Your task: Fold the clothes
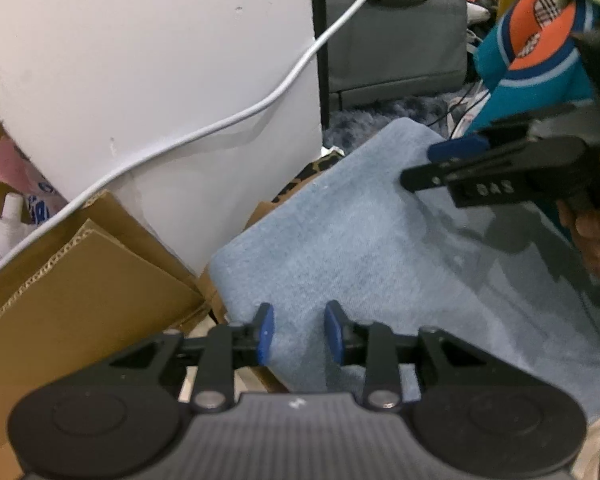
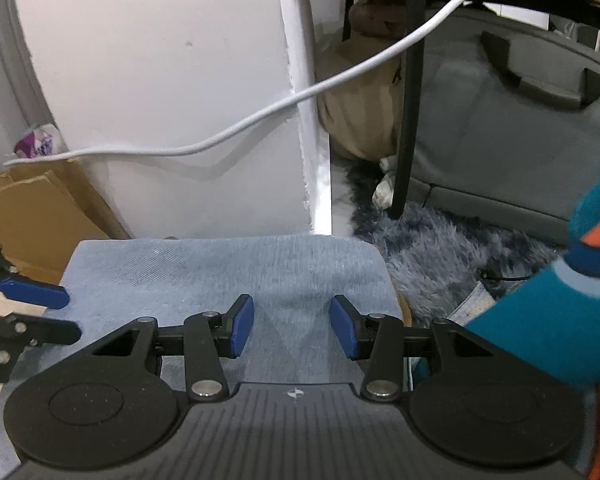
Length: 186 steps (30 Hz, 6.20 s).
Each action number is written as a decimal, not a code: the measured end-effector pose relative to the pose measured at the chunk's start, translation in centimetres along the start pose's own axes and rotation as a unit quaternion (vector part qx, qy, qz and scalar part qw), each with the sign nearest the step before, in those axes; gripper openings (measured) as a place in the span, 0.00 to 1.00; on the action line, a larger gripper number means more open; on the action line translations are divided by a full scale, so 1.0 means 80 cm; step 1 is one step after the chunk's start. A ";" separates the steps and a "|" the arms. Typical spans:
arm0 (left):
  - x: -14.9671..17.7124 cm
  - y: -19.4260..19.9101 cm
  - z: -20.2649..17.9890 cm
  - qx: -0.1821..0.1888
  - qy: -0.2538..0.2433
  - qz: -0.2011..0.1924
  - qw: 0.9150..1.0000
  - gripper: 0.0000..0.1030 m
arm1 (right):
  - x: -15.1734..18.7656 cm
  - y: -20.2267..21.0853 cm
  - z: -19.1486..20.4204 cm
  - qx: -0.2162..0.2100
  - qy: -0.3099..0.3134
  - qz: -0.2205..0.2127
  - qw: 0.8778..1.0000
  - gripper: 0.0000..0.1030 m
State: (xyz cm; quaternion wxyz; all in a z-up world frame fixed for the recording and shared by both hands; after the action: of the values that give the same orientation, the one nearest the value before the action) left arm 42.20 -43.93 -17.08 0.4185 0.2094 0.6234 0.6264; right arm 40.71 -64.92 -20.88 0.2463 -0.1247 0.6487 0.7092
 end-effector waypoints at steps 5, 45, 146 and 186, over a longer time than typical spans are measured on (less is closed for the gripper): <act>0.006 -0.002 0.012 -0.008 -0.003 -0.006 1.000 0.43 | -0.008 -0.024 0.003 0.006 0.001 0.021 1.000 0.50; 0.030 0.007 -0.046 -0.051 -0.086 -0.021 0.995 0.41 | 0.171 0.090 0.033 0.030 -0.021 0.010 0.999 0.48; 0.226 0.409 -0.030 -0.029 0.103 0.016 0.994 0.96 | 0.163 0.435 0.146 -0.066 -0.154 0.089 0.982 0.91; 0.479 0.482 0.020 -0.099 0.247 -0.083 0.960 0.99 | 0.238 0.532 0.281 -0.043 -0.050 -0.013 0.998 0.99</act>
State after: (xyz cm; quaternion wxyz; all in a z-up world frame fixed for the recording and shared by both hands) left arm 11.80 -7.98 10.08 0.3210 -0.0468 0.6574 0.6802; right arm 6.01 -40.84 9.10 0.2818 -0.1076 0.6031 0.7385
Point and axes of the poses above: each gripper's, at about its wrist camera, not at the fingertips, and y roughly against the way its jaws point, z to its left, x to its underside, the point moved 4 cm from there along -y, roughly the way its jaws point, and after that the axes turned 14 degrees about z, right-handed, at the moved point
